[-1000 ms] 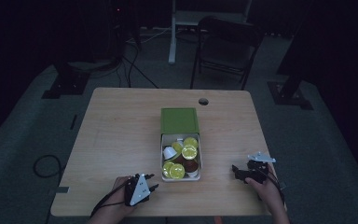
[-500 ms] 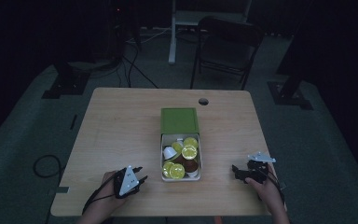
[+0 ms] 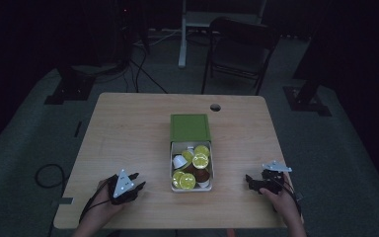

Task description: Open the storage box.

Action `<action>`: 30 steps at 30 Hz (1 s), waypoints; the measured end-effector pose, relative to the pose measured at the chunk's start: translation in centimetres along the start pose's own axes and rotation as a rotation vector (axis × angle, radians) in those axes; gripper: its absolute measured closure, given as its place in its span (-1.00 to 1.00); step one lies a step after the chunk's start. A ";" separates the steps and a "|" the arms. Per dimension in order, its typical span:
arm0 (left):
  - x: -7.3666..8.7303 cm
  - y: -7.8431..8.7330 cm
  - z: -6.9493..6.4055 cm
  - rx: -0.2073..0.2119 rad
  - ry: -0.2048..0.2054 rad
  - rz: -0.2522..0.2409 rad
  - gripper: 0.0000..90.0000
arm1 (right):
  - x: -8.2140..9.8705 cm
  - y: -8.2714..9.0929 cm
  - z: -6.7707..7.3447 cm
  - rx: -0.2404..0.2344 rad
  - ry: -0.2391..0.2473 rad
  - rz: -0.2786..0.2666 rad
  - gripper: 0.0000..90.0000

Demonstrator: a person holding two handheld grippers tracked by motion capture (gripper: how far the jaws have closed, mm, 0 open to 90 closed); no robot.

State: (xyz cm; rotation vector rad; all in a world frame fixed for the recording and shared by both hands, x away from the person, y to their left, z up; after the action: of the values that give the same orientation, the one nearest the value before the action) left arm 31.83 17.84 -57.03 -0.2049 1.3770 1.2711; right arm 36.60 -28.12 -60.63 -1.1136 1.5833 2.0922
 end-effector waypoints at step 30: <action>3.9 1.3 7.3 -0.214 0.274 0.066 -0.58 | 0.0 0.0 0.0 -0.001 -0.001 0.000 -0.76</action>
State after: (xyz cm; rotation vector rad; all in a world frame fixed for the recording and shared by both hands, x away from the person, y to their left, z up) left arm 34.10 25.94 -57.30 -0.5000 1.4862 1.4874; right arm 36.60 -28.12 -60.62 -1.1127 1.5827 2.0931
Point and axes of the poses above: each handheld gripper's, and its own axes: y roughly backward along the jaws, x roughly out of its underside, z roughly to its left, the point moved 8 cm from there along -y, roughly forward along the jaws, and after that the axes turned 7 degrees about -x, right-handed, at the moved point
